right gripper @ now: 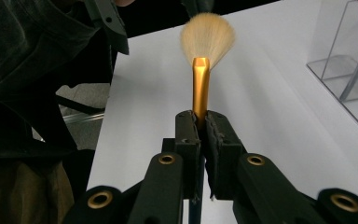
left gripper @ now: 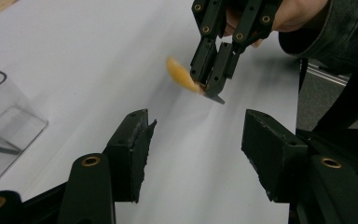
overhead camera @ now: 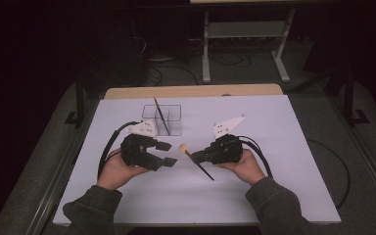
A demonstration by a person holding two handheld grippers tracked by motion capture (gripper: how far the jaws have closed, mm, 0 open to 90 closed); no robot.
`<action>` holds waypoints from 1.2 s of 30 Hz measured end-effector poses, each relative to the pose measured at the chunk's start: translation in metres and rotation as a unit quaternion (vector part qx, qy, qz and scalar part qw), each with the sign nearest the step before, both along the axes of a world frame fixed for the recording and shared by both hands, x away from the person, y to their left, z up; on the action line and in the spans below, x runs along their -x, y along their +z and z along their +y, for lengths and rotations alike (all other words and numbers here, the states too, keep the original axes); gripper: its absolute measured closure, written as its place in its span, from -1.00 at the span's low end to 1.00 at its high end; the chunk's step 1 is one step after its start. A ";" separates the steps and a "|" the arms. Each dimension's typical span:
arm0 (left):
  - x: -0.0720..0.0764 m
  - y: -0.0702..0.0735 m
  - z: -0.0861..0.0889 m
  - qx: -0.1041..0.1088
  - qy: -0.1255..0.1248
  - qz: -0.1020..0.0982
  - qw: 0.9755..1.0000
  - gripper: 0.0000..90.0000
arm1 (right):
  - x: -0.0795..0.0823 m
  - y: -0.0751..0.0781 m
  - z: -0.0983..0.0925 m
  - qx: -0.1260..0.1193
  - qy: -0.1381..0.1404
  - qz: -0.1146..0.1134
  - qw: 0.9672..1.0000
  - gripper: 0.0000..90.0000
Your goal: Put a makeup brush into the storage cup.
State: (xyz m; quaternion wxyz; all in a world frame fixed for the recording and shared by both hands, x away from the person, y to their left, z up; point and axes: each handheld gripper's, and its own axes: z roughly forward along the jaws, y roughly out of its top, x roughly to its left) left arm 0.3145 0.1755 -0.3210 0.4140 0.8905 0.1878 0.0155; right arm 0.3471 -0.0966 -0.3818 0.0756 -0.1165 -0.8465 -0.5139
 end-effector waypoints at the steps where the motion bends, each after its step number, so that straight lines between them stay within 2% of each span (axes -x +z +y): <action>1: -0.001 0.001 -0.002 -0.002 -0.003 0.001 1.000 -0.09 | 0.001 0.000 0.001 -0.001 0.001 0.000 1.000 0.85; 14: -0.012 0.000 -0.017 -0.004 -0.009 0.040 0.999 -0.01 | 0.007 0.003 0.011 0.002 0.015 -0.015 1.000 0.85; 24: -0.015 -0.002 -0.020 -0.008 -0.010 0.049 0.999 0.32 | 0.010 0.004 0.016 0.005 0.022 -0.025 0.999 0.85; 36: -0.016 -0.003 -0.022 -0.008 -0.028 0.061 0.998 0.72 | 0.012 0.005 0.018 0.010 0.024 -0.039 0.999 0.85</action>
